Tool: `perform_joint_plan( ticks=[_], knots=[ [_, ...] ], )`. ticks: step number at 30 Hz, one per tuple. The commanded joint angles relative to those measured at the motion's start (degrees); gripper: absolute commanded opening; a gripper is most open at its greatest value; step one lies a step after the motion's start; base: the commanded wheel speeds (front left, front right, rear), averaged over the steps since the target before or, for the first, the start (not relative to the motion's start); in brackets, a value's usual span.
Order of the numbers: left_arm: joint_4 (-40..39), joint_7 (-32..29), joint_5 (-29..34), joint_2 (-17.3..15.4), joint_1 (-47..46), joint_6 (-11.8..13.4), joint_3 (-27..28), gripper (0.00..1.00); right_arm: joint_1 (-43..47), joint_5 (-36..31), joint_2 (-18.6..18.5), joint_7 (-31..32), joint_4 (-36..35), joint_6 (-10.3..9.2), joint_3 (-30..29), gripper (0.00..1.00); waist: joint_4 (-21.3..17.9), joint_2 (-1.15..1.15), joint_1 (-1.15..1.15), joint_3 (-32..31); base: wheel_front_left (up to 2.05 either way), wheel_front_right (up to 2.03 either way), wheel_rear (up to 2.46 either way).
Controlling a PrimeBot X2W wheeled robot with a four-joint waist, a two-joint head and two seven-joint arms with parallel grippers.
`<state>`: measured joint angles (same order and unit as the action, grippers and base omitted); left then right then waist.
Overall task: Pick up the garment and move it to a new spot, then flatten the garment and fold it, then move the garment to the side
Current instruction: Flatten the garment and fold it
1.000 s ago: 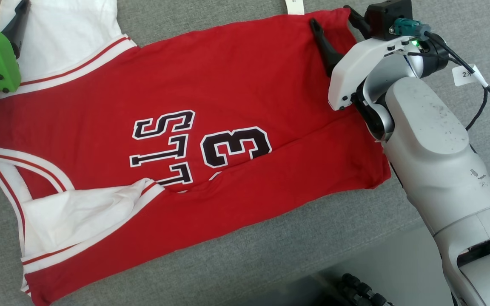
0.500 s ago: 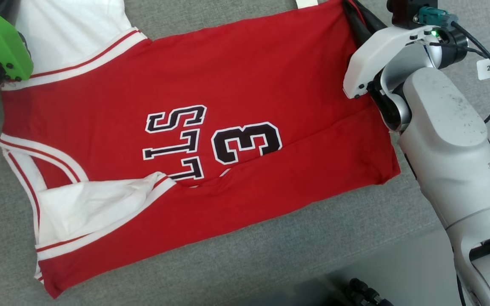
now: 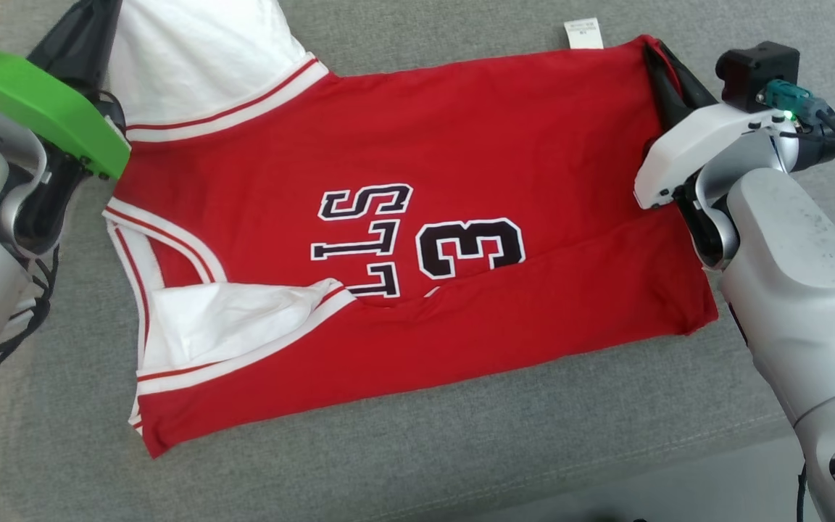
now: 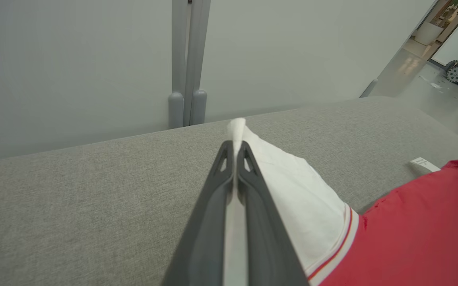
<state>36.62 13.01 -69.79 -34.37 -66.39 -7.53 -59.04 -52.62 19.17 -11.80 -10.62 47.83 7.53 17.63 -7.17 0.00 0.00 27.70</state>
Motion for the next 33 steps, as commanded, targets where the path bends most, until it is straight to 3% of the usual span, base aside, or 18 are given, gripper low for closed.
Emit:
perform_joint_plan(
  ticks=[1,9,20,33],
  knots=[
    [-1.4,0.8,-0.4,-0.7,1.7,0.1,0.0,0.0,1.2,0.3,-0.4,-0.9,0.0,-0.09,-0.2,0.0,2.2,0.0,0.0,-1.8,0.0,0.0,0.0],
    [-9.1,2.2,1.4,-1.4,9.8,0.1,4.8,0.0,5.0,-0.7,-2.1,-3.7,0.1,-0.1,-2.3,0.0,4.2,0.0,0.0,-3.6,0.0,0.0,0.0],
    [-19.7,2.2,11.8,2.9,30.2,2.3,19.4,0.0,13.4,-1.8,-2.5,-4.6,-6.5,-0.1,-7.5,0.0,5.4,0.0,0.0,-7.2,0.0,0.0,0.0],
    [-22.8,2.2,18.7,8.2,45.2,2.1,26.2,0.0,24.2,-1.8,-1.7,-4.6,-15.2,-0.1,-11.4,0.0,6.3,0.0,0.0,-11.0,0.0,0.0,0.0]
  ],
)
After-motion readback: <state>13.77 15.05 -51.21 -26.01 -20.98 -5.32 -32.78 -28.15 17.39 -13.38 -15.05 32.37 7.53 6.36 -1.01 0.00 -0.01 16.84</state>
